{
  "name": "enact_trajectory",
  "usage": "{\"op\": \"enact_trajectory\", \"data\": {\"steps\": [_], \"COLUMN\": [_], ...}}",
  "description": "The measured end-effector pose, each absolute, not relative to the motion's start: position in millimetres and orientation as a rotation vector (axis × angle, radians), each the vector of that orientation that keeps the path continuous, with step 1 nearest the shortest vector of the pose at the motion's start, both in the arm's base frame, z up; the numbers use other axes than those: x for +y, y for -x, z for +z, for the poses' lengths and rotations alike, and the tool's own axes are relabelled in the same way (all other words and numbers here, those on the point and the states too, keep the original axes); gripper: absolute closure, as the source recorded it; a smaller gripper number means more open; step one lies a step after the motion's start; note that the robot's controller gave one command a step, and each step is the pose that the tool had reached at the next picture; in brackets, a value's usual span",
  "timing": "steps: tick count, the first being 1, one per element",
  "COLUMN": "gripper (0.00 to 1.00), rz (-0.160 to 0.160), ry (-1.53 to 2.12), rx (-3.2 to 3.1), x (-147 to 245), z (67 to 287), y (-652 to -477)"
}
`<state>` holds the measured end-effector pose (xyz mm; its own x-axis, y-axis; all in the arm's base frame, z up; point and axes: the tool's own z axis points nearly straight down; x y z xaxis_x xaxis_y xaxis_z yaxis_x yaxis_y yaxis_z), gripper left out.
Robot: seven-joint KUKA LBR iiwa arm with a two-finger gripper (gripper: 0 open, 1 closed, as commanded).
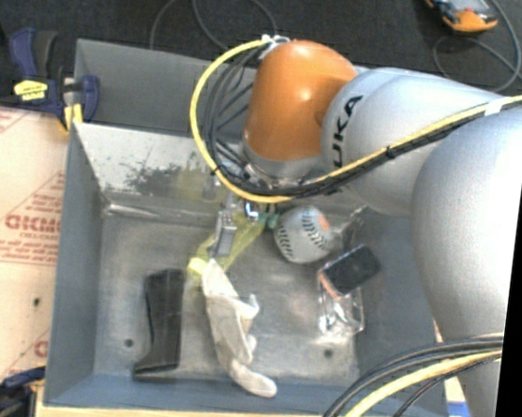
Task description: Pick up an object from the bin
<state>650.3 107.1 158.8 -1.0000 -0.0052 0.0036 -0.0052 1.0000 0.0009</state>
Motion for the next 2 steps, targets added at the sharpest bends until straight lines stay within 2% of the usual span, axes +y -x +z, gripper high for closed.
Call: {"op": "enact_trajectory", "data": {"steps": [1, 2], "gripper": [0.0, 0.0], "rz": [-0.003, -0.001], "ry": [-0.005, -0.428], "rx": [-3.146, -3.117], "x": [107, 100], "z": [164, 140], "y": [-651.7, -634.8]}}
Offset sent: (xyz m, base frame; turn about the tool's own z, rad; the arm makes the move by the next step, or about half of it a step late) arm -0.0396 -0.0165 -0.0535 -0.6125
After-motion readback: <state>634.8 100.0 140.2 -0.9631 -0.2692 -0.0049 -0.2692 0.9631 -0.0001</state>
